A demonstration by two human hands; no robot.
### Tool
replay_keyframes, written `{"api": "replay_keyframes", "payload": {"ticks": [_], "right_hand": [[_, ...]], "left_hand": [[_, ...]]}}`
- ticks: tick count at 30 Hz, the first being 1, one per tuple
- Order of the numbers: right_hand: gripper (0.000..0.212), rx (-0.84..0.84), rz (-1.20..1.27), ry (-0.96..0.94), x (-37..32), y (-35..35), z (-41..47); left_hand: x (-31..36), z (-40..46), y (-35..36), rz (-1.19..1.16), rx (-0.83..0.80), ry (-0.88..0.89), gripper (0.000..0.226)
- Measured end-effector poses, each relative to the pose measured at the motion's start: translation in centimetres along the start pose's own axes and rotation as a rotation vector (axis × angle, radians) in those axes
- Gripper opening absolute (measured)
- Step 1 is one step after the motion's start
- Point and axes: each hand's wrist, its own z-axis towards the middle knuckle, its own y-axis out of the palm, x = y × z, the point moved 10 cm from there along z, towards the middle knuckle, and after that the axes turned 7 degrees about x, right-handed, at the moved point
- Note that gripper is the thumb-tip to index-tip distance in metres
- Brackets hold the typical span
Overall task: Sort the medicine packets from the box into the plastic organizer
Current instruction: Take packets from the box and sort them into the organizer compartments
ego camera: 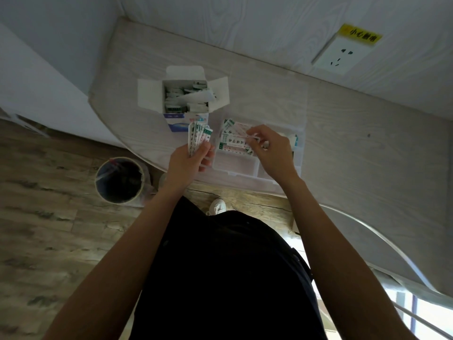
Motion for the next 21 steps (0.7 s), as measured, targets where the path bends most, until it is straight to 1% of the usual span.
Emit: {"api": "replay_keyframes", "payload": {"ticks": [3,8,11,15,17,21], "right_hand": [[0.014,-0.040,-0.124,-0.068,-0.3,0.7,-0.2],[0.018,0.026,-0.331,-0.273,-2.3,0.9,-0.4],[0.023,0.021,-0.438,-0.371,-3.4,1.6,-0.4],[0.018,0.018,-0.529,-0.464,-4.8,2.8,-0.5],[0.014,-0.008,-0.510,-0.440,-4.8,3.1,-0.3],[0.016,-0.063,-0.285,-0.175,-2.2,1.9,0.5]], "left_hand": [[-0.3,0.2,-0.3,0.035,0.021,0.017,0.020],[-0.9,0.4,0.0,0.013,0.010,0.011,0.015],[-1.2,0.6,0.4,-0.025,-0.020,0.004,0.017],[-1.4,0.7,0.6,-0.064,-0.032,-0.005,0.017],[-1.7,0.8,0.5,-0.082,-0.031,-0.019,0.017],[-2.0,1.0,0.2,-0.059,-0.018,-0.024,0.018]]}}
